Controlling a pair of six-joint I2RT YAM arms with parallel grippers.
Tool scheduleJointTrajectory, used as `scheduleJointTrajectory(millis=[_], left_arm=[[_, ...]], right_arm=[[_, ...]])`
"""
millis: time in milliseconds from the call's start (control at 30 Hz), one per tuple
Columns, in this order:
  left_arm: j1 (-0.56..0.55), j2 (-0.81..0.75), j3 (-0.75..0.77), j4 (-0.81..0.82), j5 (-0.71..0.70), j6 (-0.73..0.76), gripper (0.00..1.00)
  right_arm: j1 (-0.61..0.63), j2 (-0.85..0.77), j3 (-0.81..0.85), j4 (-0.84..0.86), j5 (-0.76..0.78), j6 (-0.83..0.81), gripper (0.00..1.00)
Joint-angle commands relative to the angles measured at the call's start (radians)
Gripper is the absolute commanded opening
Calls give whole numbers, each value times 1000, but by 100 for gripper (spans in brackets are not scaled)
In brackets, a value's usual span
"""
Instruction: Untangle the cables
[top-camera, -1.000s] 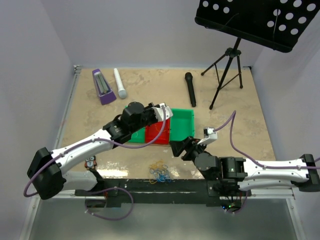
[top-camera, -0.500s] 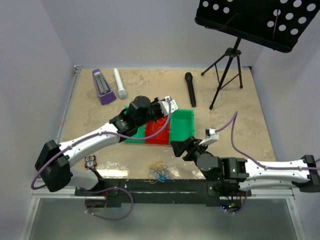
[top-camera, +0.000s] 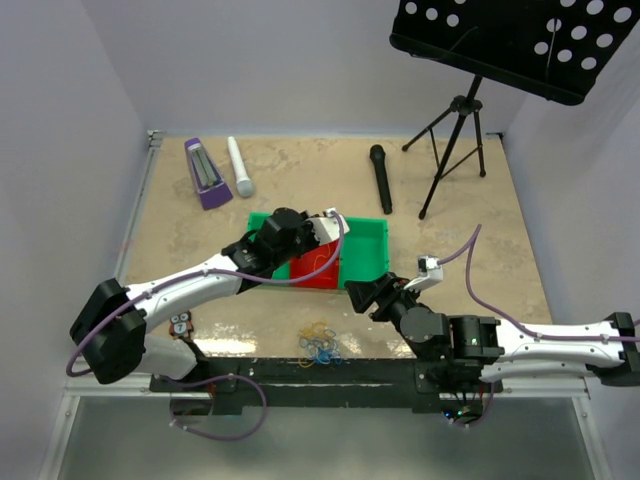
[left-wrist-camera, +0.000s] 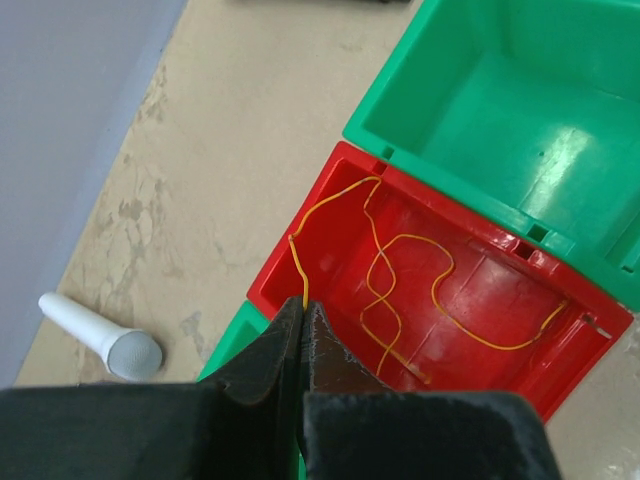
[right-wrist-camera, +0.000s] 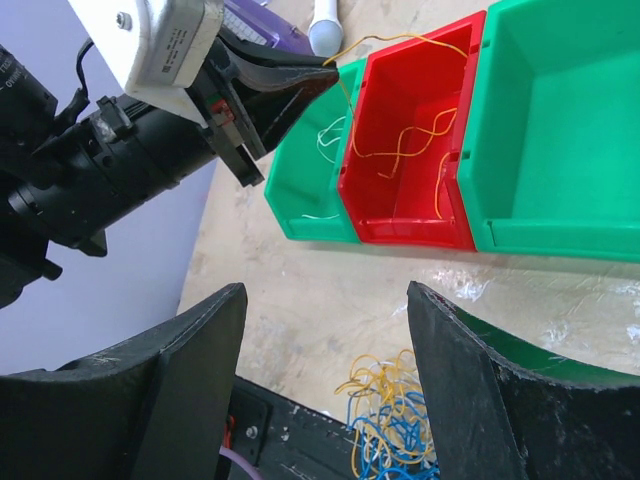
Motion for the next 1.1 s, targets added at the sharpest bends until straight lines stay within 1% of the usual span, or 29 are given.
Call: scheduleJointTrajectory(millis=[0, 133, 167, 300, 433, 500, 633, 800, 867, 933, 1000, 1067], left_arm=[[7, -1, -1, -20, -62, 28, 0], [9, 22, 2, -37, -75, 10, 0], [9, 31, -1, -72, -74, 4, 0], [7, 26, -19, -63, -65, 3, 0], [9, 45, -13, -120, -86, 8, 0], [9, 63, -1, -151, -65, -4, 0], [7, 78, 15, -119, -13, -6, 0], [7, 118, 33, -129, 52, -6, 0], [9, 130, 47, -160, 82, -3, 6], [9, 166, 90, -215, 77, -16, 14], [10, 204, 128, -250, 54, -33, 17], [19, 198, 128, -232, 69, -36, 20]], right_arm=[[-4, -10, -9, -2, 37, 31, 70], [-4, 4, -3, -5, 35, 36, 70], [-4, 6, -1, -11, 35, 39, 70], [-4, 6, 2, -28, 40, 51, 70], [-4, 9, -1, -38, 43, 65, 70], [-3, 13, -3, -44, 44, 72, 70], [-4, 13, 8, -73, 52, 98, 70], [-4, 3, 26, -116, 60, 115, 70], [-3, 0, 33, -126, 60, 120, 70], [-4, 1, 31, -128, 58, 123, 70], [-4, 4, 31, -127, 55, 123, 70], [-4, 12, 36, -125, 52, 121, 70]])
